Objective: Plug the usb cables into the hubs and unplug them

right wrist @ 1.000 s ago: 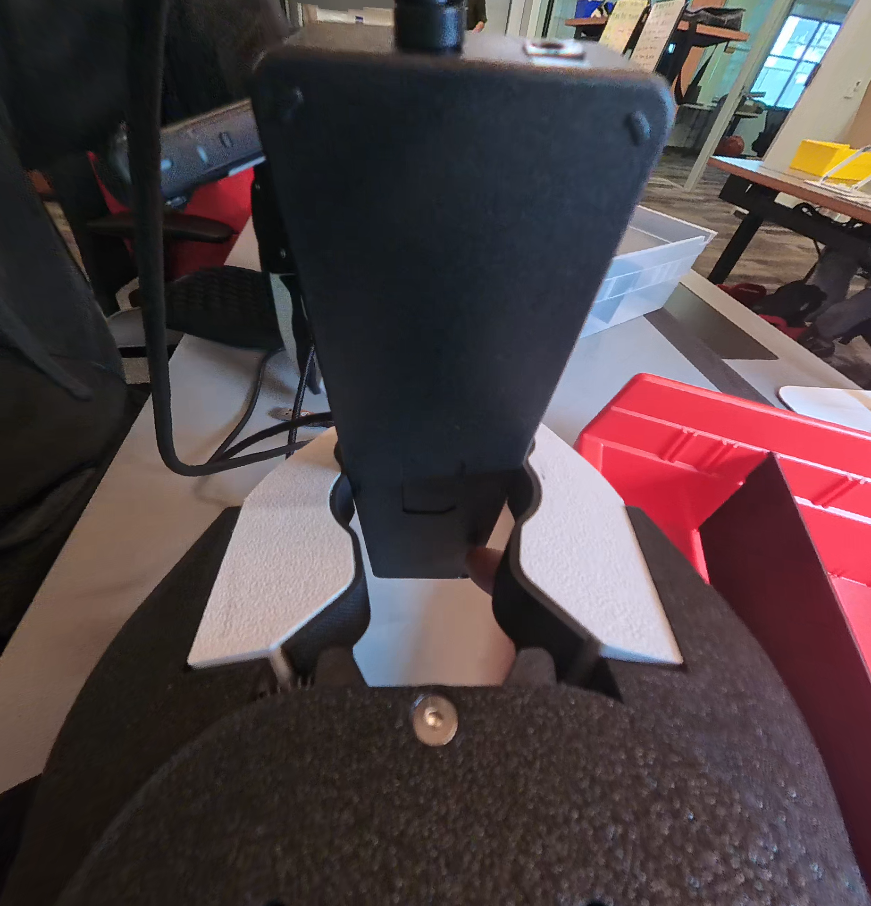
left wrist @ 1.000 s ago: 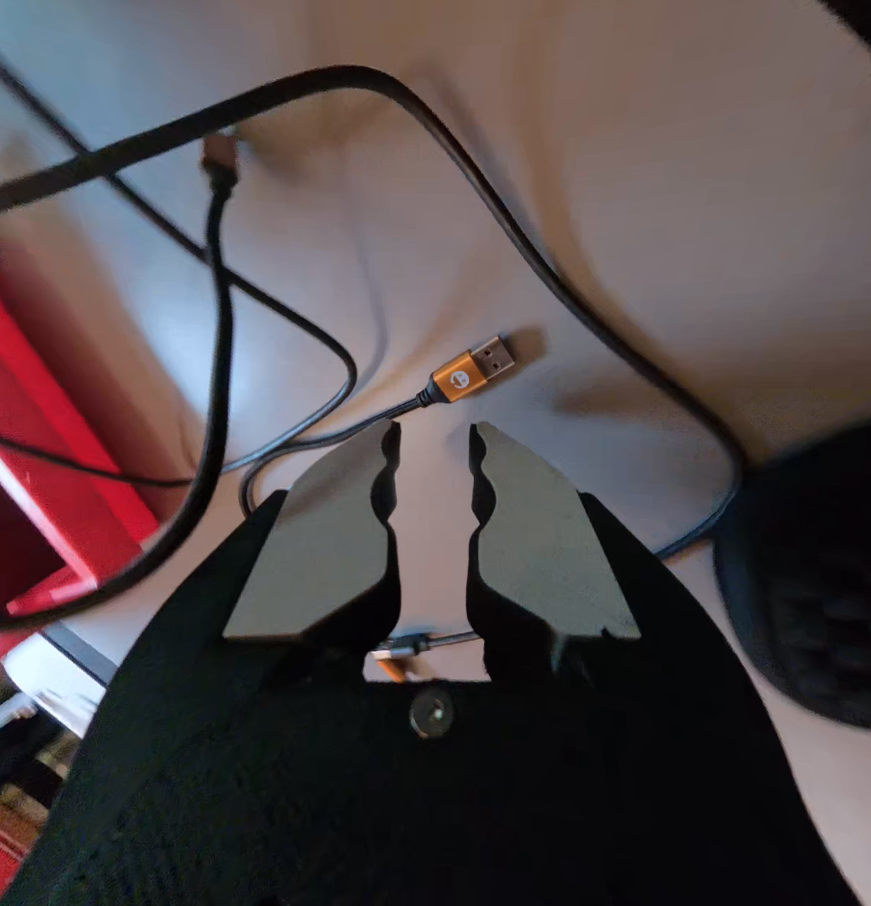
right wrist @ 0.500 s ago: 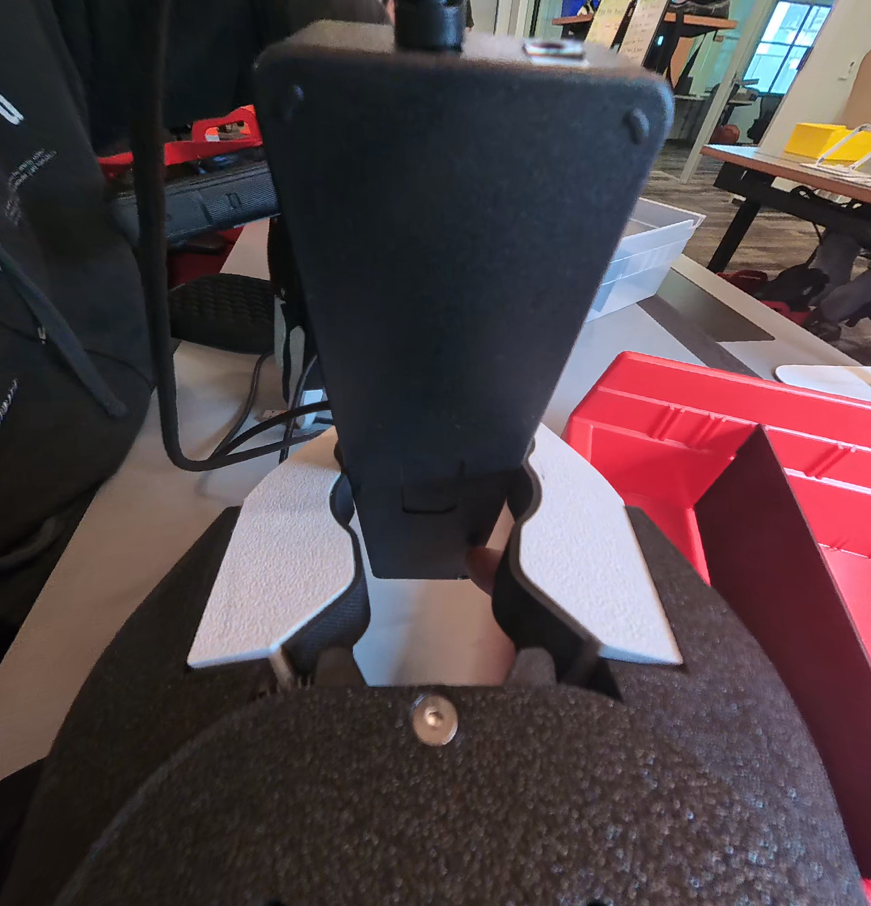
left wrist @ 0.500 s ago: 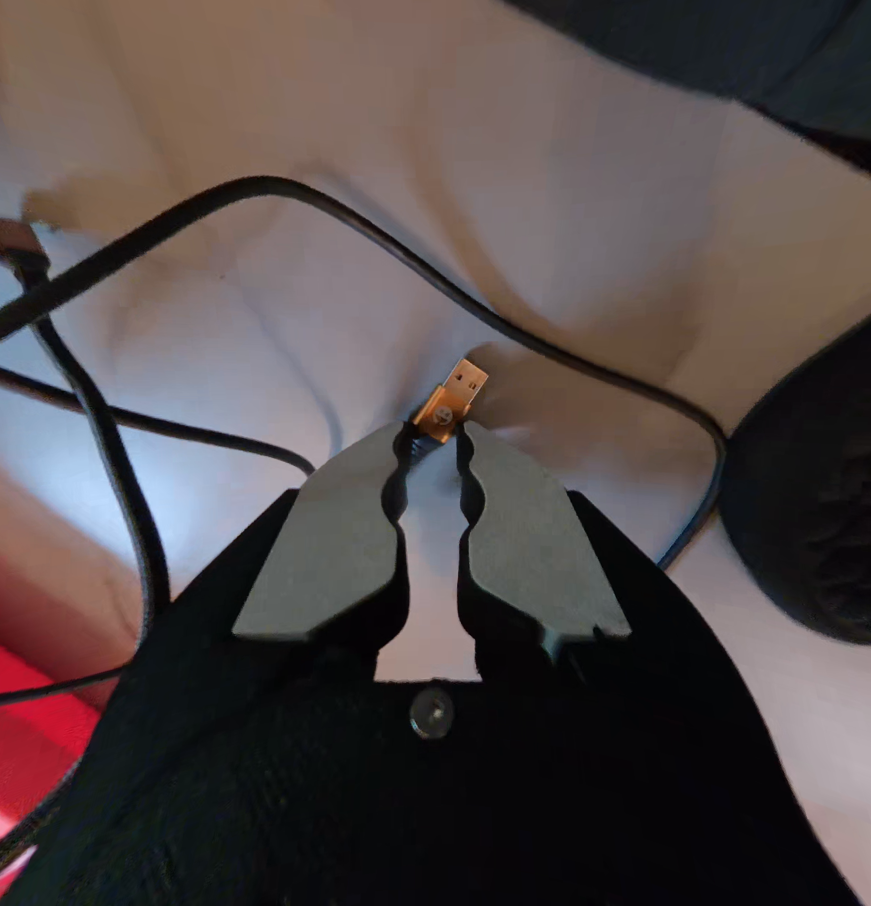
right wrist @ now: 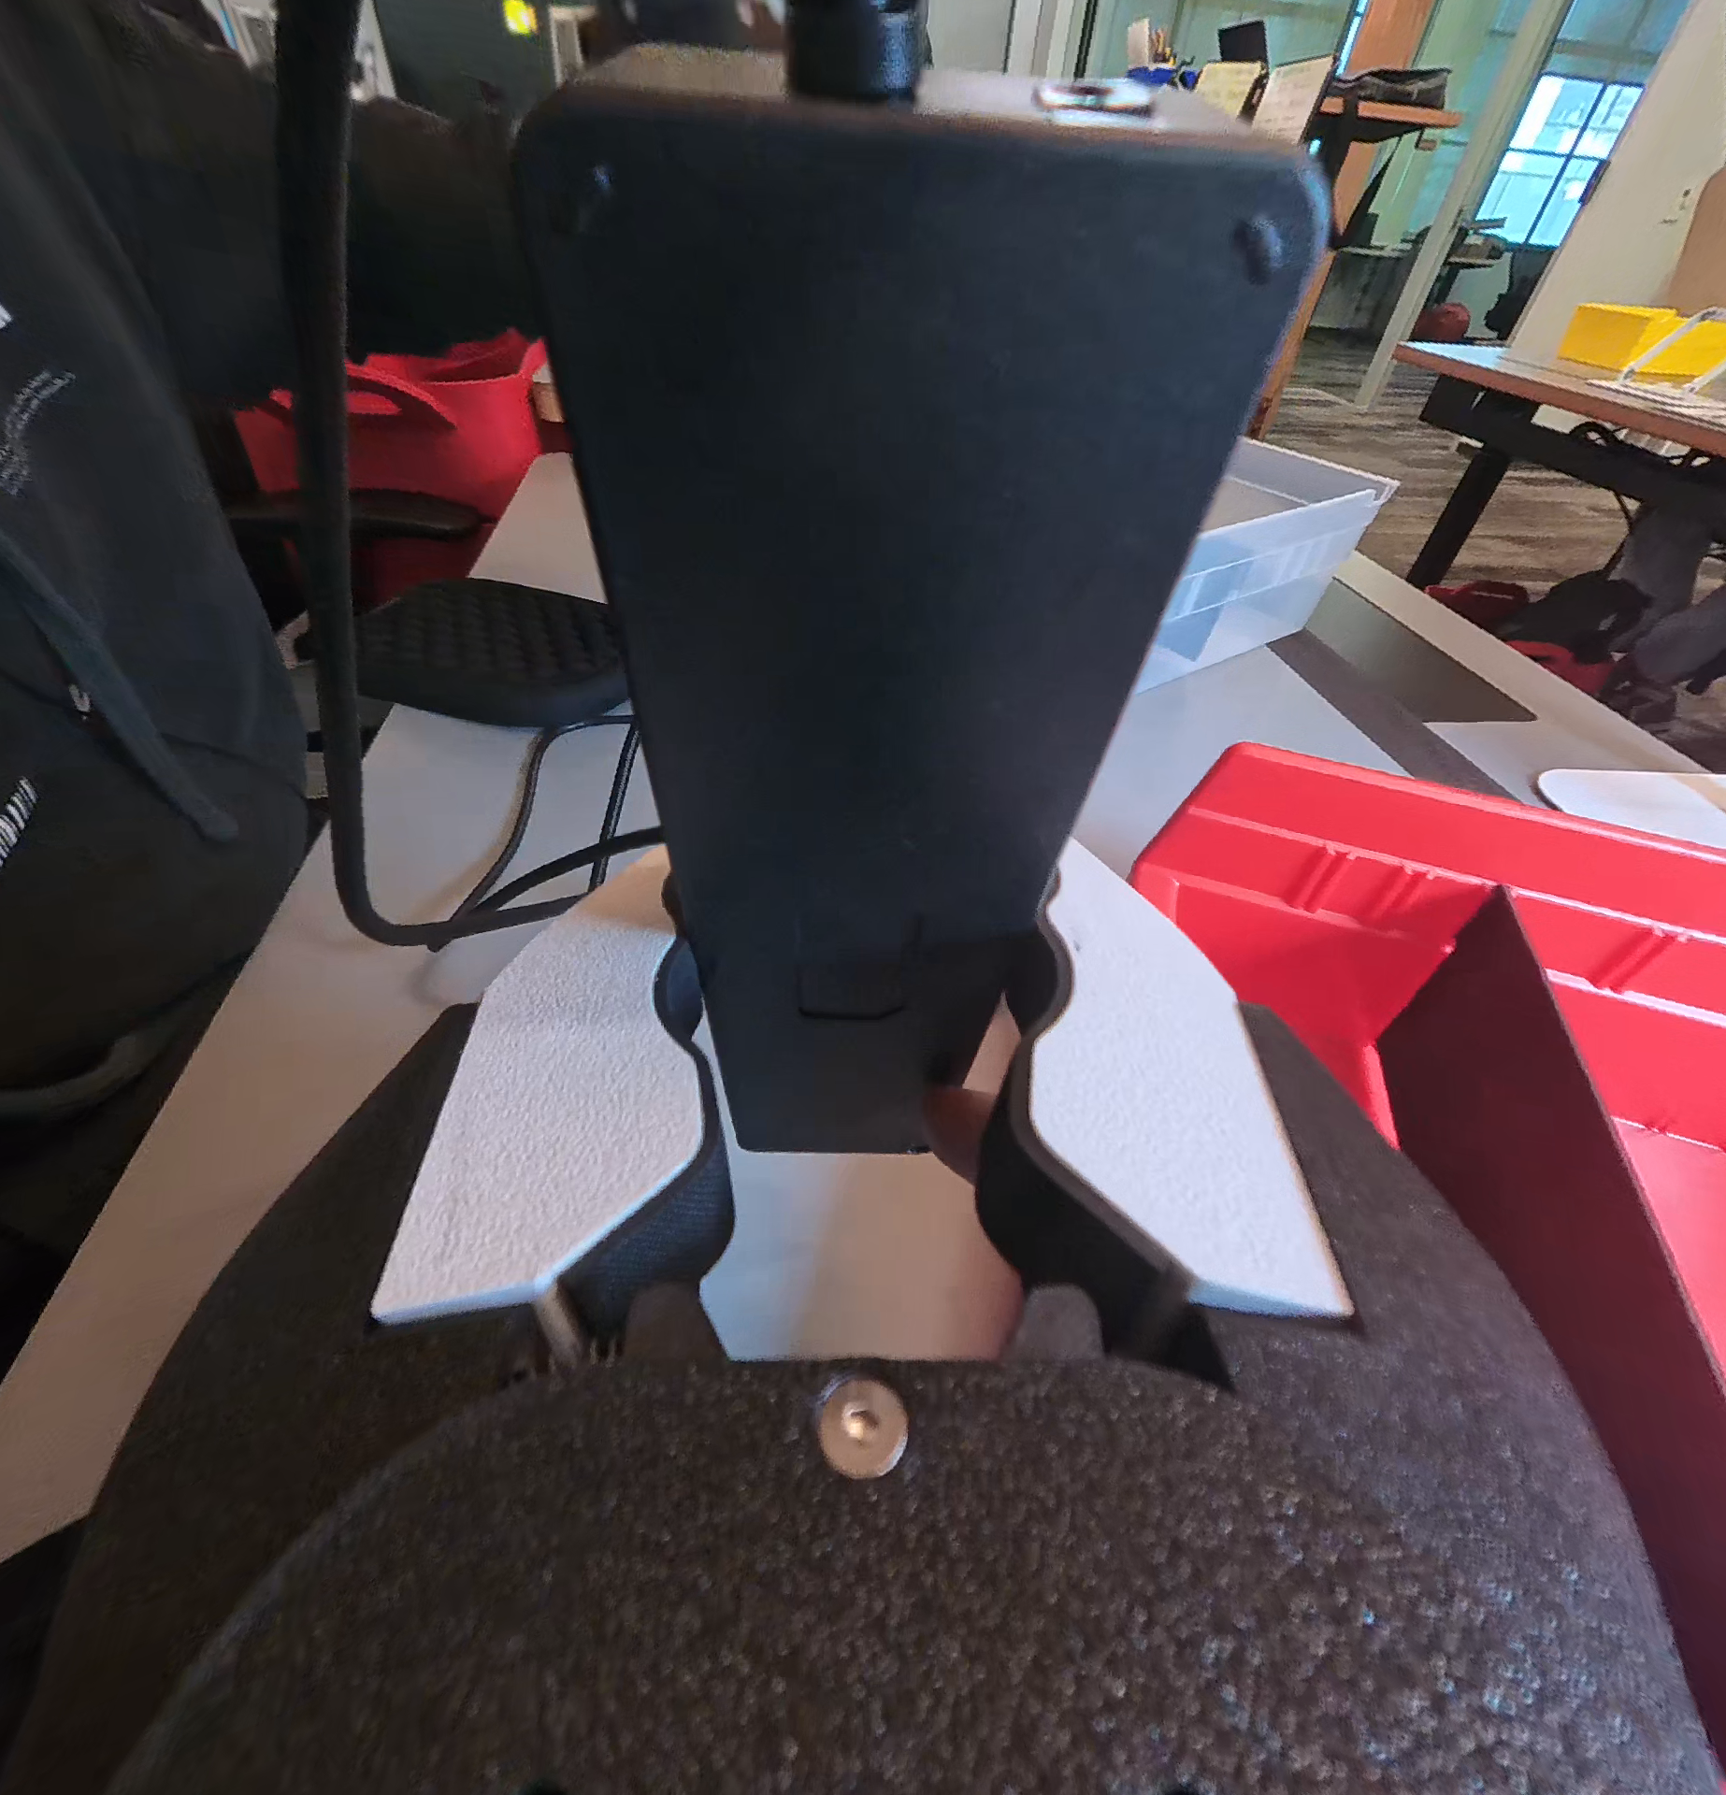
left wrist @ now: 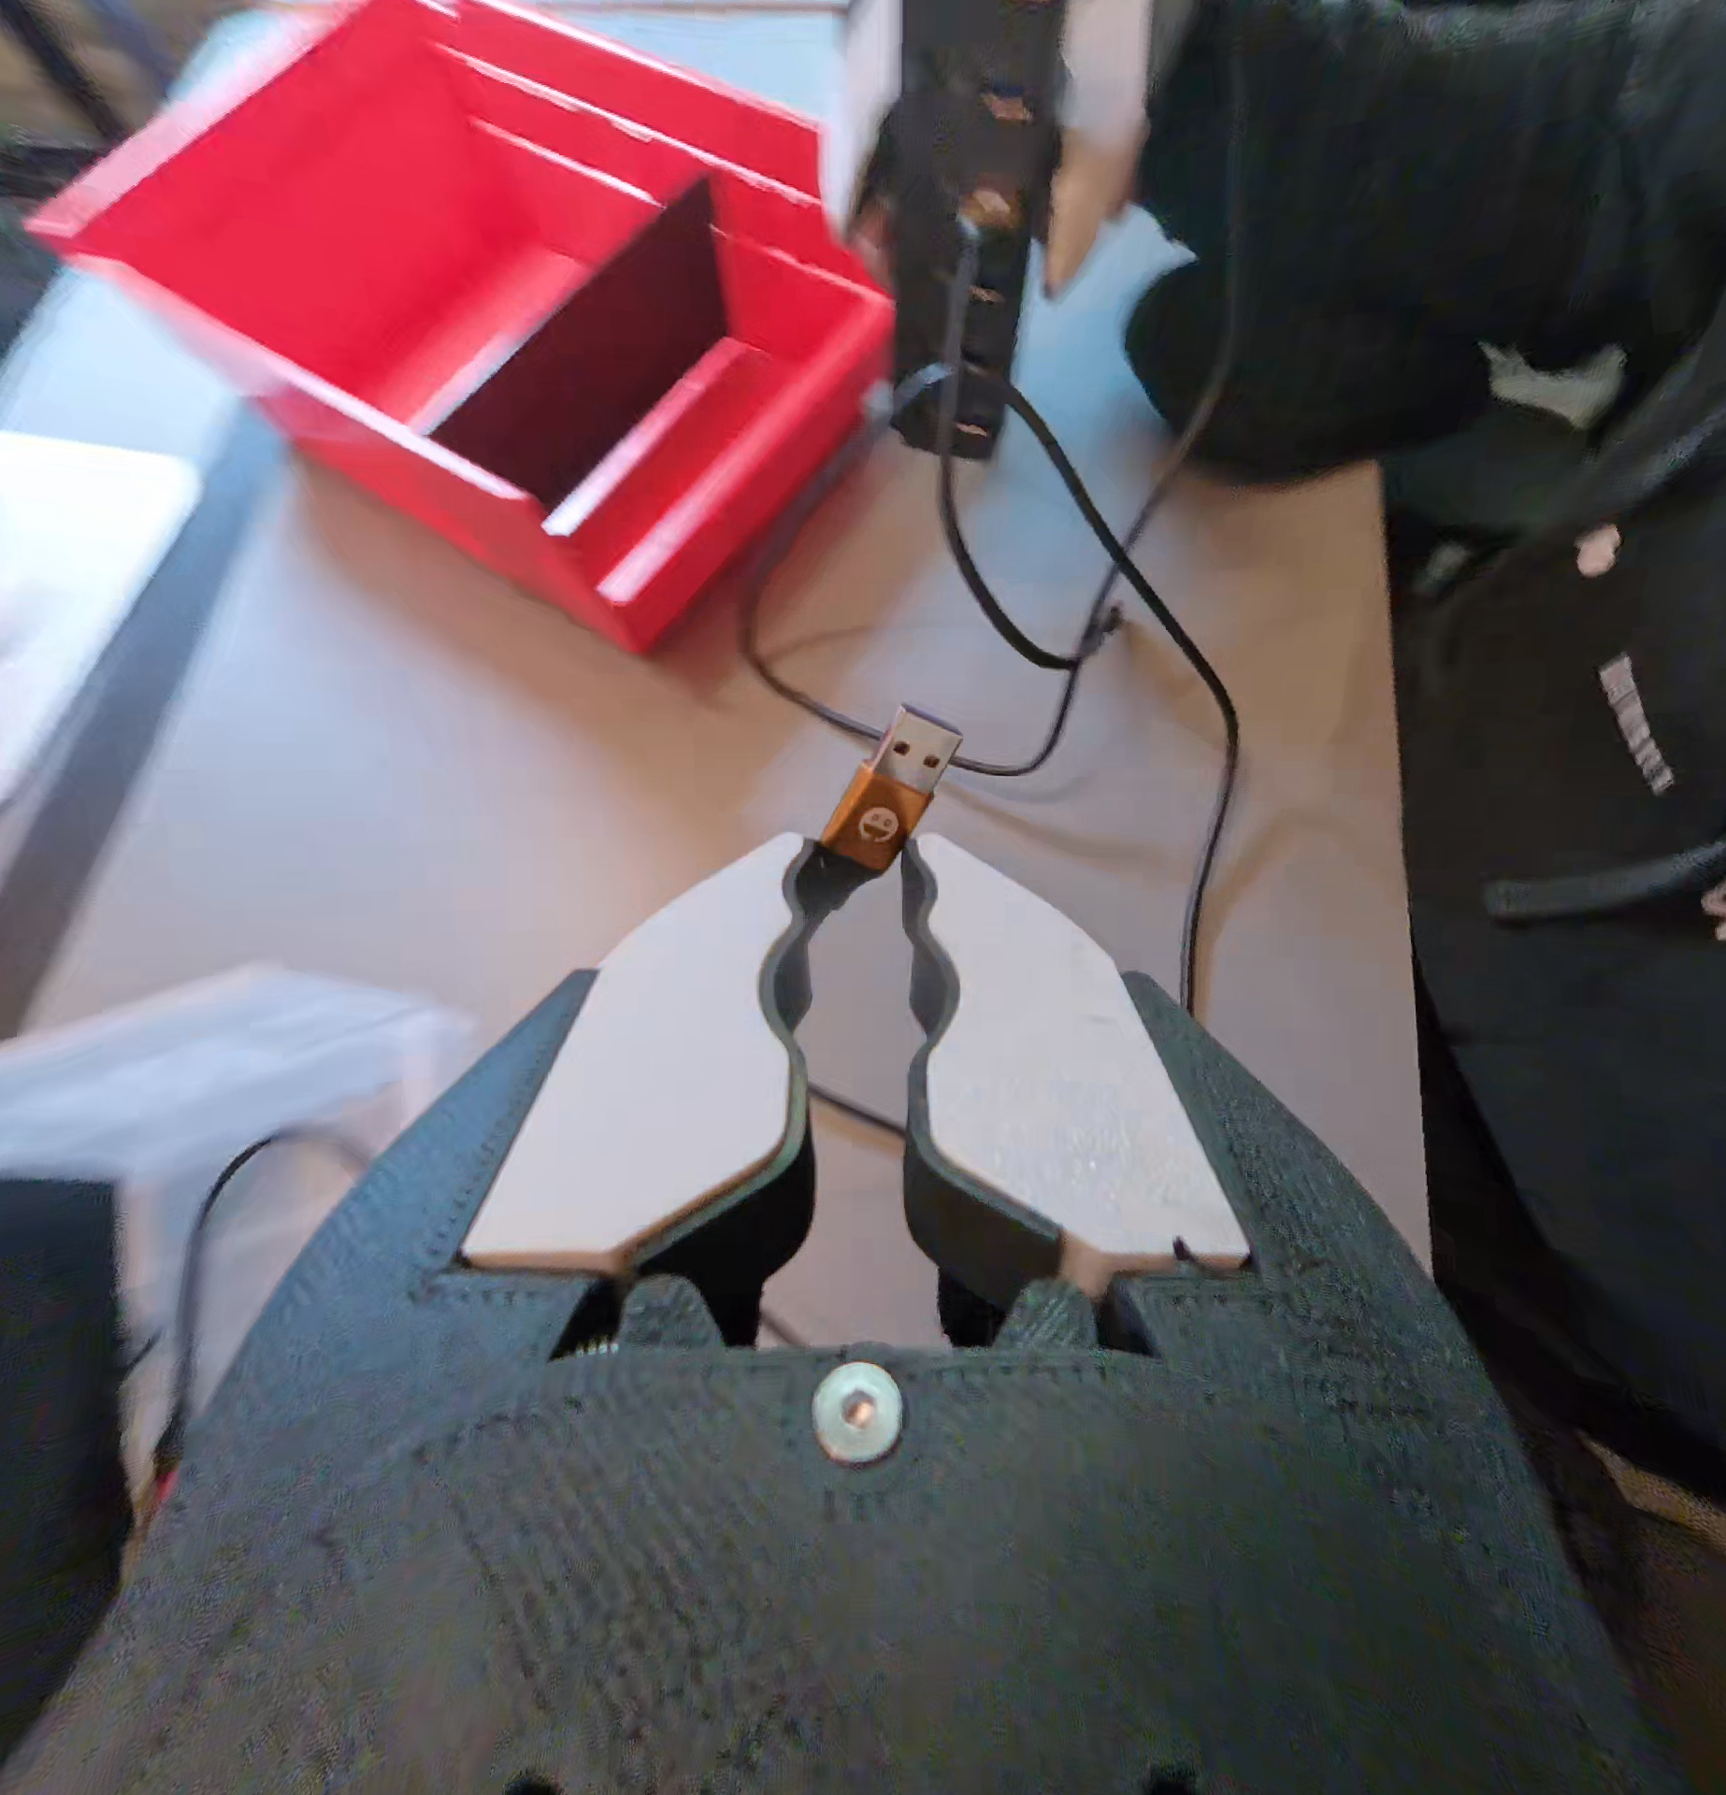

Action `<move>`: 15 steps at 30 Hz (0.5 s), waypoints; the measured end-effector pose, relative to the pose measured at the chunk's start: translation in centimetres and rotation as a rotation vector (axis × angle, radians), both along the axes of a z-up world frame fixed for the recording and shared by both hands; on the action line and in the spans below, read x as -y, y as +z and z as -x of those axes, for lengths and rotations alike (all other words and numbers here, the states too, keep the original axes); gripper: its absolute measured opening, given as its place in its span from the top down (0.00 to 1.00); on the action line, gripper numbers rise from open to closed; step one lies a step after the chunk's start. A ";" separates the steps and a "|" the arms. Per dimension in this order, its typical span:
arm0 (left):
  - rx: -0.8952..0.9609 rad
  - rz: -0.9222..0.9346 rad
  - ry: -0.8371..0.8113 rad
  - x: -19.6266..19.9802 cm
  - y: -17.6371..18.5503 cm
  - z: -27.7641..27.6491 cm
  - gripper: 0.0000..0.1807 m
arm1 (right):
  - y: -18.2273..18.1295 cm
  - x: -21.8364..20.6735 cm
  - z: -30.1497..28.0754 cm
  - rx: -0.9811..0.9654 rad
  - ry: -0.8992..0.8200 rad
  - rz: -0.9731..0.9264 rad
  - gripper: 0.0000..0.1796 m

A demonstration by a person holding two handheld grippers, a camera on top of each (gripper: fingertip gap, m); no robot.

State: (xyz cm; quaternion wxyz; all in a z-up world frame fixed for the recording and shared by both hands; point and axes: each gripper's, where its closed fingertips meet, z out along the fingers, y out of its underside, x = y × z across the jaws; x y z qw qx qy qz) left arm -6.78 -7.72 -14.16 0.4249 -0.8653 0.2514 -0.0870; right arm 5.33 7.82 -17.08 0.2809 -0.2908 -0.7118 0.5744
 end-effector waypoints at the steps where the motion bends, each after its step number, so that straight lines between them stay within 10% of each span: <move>1: -0.018 -0.021 0.068 0.8 1.7 1.0 0.91 | 0.0 0.1 0.1 0.002 0.004 0.001 0.65; 7: -0.101 0.052 0.240 4.6 7.9 1.9 0.92 | -0.1 1.2 0.2 0.007 0.032 0.007 0.65; 15: 0.073 0.241 -0.029 0.0 0.1 -4.7 1.00 | -0.7 2.4 0.0 0.018 0.071 -0.006 0.65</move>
